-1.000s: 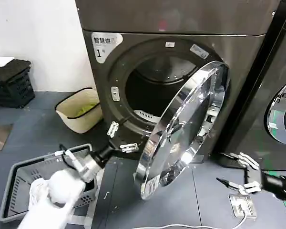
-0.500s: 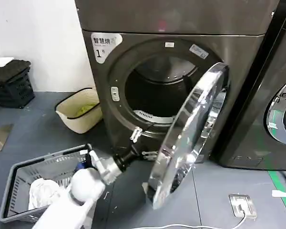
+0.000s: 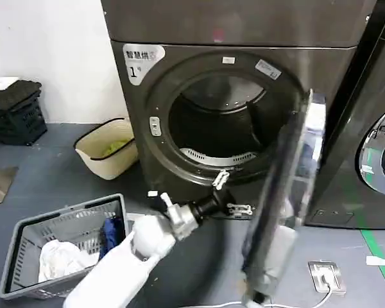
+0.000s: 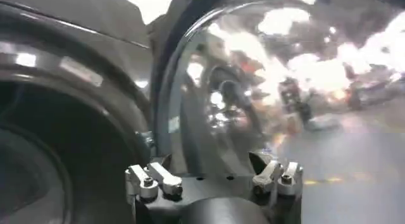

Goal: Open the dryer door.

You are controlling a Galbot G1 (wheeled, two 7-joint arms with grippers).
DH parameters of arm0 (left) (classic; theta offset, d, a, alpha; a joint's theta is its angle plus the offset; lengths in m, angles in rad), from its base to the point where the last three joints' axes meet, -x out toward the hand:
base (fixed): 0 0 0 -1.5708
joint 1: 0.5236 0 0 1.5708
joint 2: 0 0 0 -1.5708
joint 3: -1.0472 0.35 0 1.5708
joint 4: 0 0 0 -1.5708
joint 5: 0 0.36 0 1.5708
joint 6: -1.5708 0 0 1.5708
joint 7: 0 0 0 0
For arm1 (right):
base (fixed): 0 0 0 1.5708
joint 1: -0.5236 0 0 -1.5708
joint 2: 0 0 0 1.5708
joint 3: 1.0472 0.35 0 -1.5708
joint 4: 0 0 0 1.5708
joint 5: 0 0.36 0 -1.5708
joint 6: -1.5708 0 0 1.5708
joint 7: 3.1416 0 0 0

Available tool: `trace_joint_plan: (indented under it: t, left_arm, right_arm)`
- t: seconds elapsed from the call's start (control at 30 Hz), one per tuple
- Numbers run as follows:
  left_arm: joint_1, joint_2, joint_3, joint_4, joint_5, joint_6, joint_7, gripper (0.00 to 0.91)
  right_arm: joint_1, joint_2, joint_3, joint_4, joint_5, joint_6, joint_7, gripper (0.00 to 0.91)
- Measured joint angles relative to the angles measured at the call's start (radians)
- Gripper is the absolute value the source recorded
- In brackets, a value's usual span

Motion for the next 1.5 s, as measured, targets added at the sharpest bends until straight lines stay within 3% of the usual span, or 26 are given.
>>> trace_joint_plan:
  t: [0.1,0.4,0.6,0.9,1.13,1.5]
  left_arm:
    - [-0.028,-0.035,0.034,0.034,0.000,-0.005,0.000,0.907]
    - [-0.092,-0.128,0.123,0.137,0.017,-0.012,-0.002,0.907]
    - [-0.134,-0.194,0.156,0.200,0.019,-0.010,-0.004,0.907]
    - [-0.198,-0.285,0.181,0.297,0.023,0.002,-0.004,0.907]
    - [-0.229,-0.337,0.200,0.348,0.026,0.014,-0.004,0.907]
    - [-0.276,-0.372,0.215,0.415,0.029,0.035,-0.017,0.907]
  right_arm:
    - [0.028,0.023,0.062,-0.011,-0.035,-0.063,0.095,0.907]
    - [0.054,0.093,0.231,-0.032,-0.093,-0.167,0.205,0.907]
    - [0.049,0.120,0.305,-0.053,-0.117,-0.174,0.293,0.907]
    - [0.024,0.116,0.394,-0.124,-0.270,-0.193,0.407,0.907]
    - [0.015,0.114,0.430,-0.164,-0.286,-0.189,0.423,0.907]
    - [0.021,0.145,0.436,-0.140,-0.288,-0.173,0.425,0.907]
